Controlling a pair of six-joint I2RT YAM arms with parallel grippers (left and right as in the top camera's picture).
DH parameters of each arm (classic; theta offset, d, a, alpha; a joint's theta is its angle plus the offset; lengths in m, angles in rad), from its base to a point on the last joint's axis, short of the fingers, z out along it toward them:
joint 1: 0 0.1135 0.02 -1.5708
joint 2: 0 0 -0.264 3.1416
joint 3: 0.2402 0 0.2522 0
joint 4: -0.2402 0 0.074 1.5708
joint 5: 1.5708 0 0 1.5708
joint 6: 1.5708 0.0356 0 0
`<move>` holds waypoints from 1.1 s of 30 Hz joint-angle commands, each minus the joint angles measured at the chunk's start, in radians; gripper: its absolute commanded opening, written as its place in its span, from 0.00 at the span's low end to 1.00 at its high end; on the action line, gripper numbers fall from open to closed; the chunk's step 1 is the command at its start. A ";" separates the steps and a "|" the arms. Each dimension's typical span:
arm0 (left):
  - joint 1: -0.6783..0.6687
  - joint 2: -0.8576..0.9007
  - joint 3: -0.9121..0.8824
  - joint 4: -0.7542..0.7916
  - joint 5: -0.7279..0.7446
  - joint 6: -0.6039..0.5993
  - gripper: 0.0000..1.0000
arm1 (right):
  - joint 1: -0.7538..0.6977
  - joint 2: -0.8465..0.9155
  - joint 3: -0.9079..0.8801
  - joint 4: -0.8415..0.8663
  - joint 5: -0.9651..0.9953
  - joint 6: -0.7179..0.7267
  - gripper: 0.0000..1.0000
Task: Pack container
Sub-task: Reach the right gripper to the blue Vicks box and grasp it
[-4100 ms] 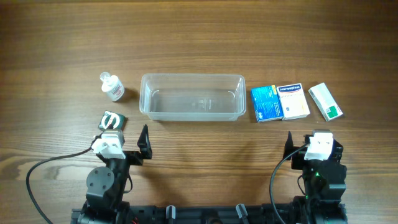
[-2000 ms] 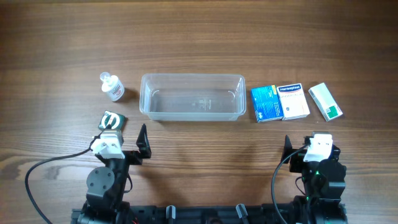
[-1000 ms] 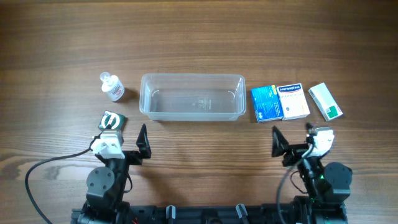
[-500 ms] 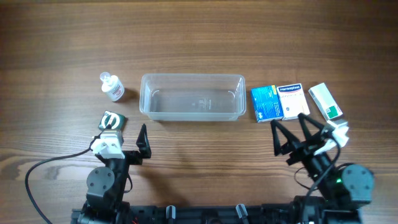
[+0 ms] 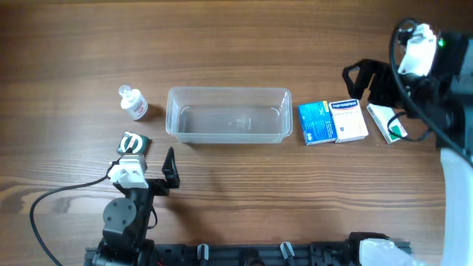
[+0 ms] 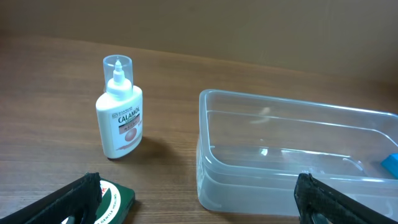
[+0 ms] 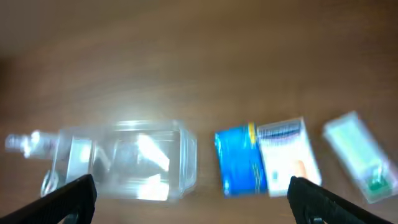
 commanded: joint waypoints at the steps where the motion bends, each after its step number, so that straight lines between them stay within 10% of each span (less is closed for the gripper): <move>1: -0.007 0.000 -0.002 0.000 -0.016 -0.002 1.00 | -0.001 0.135 0.050 -0.024 -0.069 -0.014 1.00; 33: -0.007 0.000 -0.002 0.000 -0.016 -0.002 1.00 | 0.199 0.594 -0.325 0.198 0.316 0.069 1.00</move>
